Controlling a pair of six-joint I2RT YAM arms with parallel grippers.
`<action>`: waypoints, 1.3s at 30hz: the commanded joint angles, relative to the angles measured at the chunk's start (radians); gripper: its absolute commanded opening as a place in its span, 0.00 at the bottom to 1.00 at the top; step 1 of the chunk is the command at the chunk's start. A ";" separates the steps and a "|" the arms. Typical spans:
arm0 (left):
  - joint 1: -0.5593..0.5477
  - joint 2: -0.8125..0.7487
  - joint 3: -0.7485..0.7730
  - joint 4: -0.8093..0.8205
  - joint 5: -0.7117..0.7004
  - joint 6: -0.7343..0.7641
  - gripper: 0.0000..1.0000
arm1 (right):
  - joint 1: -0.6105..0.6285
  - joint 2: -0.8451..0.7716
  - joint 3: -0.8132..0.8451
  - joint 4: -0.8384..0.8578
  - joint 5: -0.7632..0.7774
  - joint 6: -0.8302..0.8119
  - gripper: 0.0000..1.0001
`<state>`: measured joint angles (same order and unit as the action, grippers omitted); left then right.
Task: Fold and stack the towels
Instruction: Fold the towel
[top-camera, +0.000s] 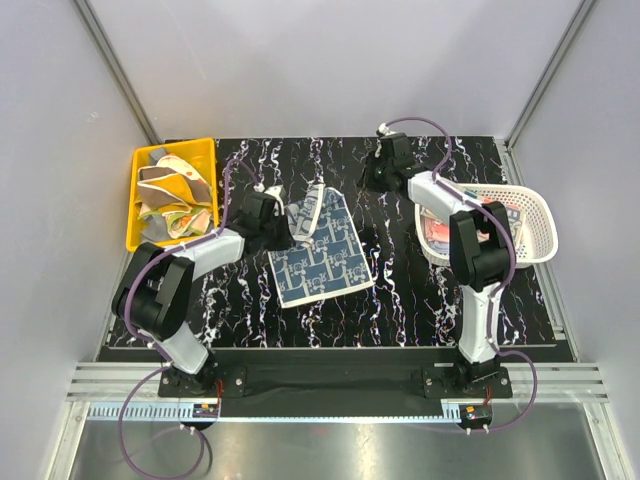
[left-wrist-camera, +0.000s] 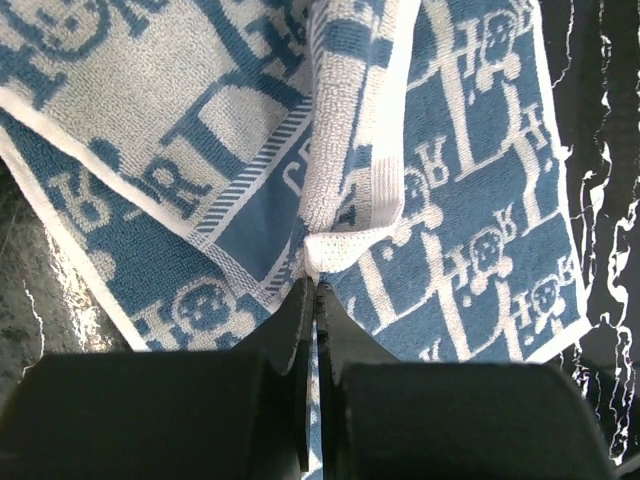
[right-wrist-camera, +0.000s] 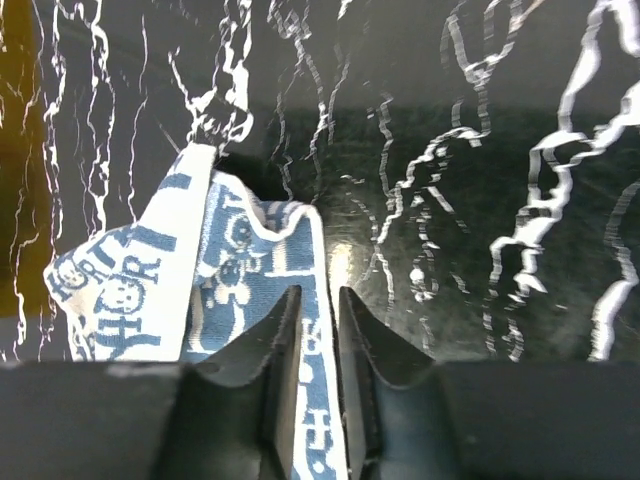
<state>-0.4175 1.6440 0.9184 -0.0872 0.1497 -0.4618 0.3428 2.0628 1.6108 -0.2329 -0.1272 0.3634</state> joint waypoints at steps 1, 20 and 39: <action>-0.013 -0.036 -0.030 0.063 -0.010 -0.001 0.00 | 0.057 0.031 0.055 0.060 -0.049 0.019 0.30; -0.033 -0.013 -0.041 0.032 -0.022 0.005 0.00 | 0.173 0.306 0.420 -0.091 0.021 0.017 0.42; -0.033 -0.024 -0.035 0.017 -0.025 0.012 0.00 | 0.150 0.422 0.511 -0.031 -0.026 0.083 0.48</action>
<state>-0.4473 1.6432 0.8764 -0.0811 0.1421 -0.4641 0.5068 2.4943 2.1120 -0.3244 -0.1249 0.4110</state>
